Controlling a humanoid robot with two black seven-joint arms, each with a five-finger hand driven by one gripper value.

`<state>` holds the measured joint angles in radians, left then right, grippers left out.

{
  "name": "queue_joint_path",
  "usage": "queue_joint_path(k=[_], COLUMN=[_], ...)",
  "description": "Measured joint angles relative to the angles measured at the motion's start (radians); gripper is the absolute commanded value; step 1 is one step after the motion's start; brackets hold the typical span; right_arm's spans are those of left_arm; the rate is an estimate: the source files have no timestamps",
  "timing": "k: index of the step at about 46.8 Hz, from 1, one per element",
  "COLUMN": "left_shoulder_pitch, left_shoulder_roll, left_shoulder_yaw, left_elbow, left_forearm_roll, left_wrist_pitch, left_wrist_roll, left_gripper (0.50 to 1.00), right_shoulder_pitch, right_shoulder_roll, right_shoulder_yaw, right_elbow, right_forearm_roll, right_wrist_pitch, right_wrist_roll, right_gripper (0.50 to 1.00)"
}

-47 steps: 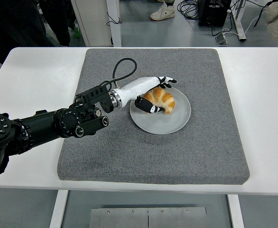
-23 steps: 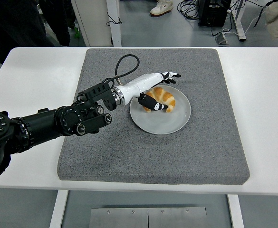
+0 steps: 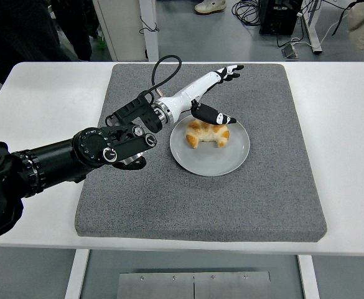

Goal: Place the bread on the plate

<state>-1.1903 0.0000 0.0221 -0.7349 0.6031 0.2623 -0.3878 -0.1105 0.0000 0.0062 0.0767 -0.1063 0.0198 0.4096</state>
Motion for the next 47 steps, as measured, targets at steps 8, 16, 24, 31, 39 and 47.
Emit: queue_joint_path(k=[8,16,24,31,39,47], left_shoulder_pitch=[0.02,0.039,0.08,0.139,0.189,0.211], left_shoulder_roll=[0.0,0.062,0.105,0.132,0.148,0.149], left_shoulder_yaw=[-0.135,-0.215,-0.297,-0.389,-0.456,-0.494], left_elbow=[0.001,0.005,0.009,0.015,0.019,0.039], left_forearm_roll=[-0.128,-0.252,-0.336,-0.35,-0.349,-0.35], left_wrist_pitch=[0.0,-0.001,-0.03,-0.094,-0.119,-0.12], left_wrist_roll=[-0.003,-0.003,0.0,0.0,-0.01,-0.035], left_gripper=[0.949,0.951,0.954,0.955,0.957,0.957], right_shoulder_pitch=[0.001,0.002,0.003,0.006,0.006,0.006], right_shoulder_roll=[0.0,0.0,0.0,0.0,0.0,0.0], right_shoulder_yaw=[0.003,0.008,0.008,0.008,0.009,0.009], right_elbow=[0.0,0.002,0.002,0.002,0.002,0.002], right_forearm_roll=[0.0,0.0,0.0,0.001,0.001,0.0], right_wrist_pitch=[0.0,0.0,0.0,0.0,0.001,0.002], right_wrist_roll=[0.0,0.0,0.0,0.0,0.0,0.0], right_gripper=[1.0,1.0,1.0,1.0,1.0,1.0])
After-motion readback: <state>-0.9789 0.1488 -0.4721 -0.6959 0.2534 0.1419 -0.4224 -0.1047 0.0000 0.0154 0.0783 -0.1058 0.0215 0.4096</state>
